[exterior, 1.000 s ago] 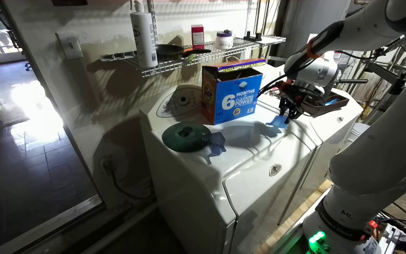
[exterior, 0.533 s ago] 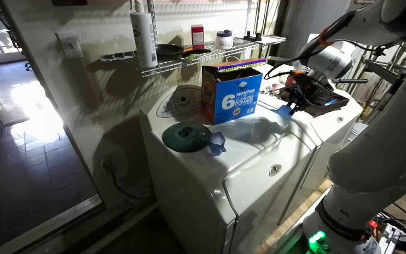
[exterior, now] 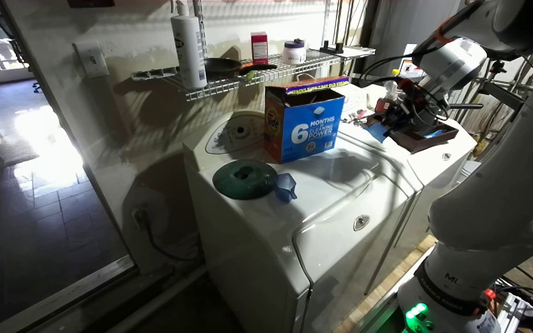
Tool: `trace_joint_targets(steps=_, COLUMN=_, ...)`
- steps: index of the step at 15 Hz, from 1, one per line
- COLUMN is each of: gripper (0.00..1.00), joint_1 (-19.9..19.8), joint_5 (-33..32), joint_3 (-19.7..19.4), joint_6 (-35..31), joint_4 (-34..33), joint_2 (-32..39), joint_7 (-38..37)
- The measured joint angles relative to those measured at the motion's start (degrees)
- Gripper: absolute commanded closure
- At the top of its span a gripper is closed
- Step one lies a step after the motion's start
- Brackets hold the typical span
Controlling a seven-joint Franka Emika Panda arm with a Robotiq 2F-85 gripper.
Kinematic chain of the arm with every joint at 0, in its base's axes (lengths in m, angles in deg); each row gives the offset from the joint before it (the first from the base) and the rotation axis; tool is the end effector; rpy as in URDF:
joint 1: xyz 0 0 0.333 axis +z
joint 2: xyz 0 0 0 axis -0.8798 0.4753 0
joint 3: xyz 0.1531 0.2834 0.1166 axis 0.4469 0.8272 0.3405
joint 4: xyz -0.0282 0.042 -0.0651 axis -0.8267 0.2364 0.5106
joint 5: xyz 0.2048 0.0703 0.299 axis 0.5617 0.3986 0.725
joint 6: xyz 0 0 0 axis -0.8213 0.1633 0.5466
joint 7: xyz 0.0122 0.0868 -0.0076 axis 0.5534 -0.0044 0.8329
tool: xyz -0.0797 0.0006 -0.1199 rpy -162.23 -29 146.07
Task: Put the blue measuring cup on the right side of the blue box.
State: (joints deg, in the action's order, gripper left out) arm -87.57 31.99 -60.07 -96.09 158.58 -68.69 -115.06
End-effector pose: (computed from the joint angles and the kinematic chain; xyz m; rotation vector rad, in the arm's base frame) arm 0.3469 -0.3815 0.3914 -1.3365 2.2443 0.0704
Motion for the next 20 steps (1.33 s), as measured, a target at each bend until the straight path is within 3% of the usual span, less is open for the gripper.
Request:
trace_joint_targets(steps=3, gripper=0.51, joint_1=-1.05, joint_5=1.4, joint_3=-0.75, joint_6=2.97, joint_4=-2.25, joint_2=0.25, joint_7=0.91)
trace_joint_targets(steps=4, gripper=0.76, joint_1=-1.14, joint_5=1.44, joint_3=-0.78, joint_6=3.25, joint_4=-2.51, joint_2=0.29, joint_7=0.94)
trace_joint_targets(steps=8, gripper=0.76, joint_1=-1.18, joint_5=1.69, joint_3=-0.78, joint_6=3.36, joint_4=-2.62, joint_2=0.43, joint_7=0.95)
trace_joint_targets(steps=20, gripper=0.76, joint_1=-2.28, joint_5=11.94, joint_3=-1.07, joint_6=8.73, joint_4=-9.02, joint_2=1.51, joint_7=2.56)
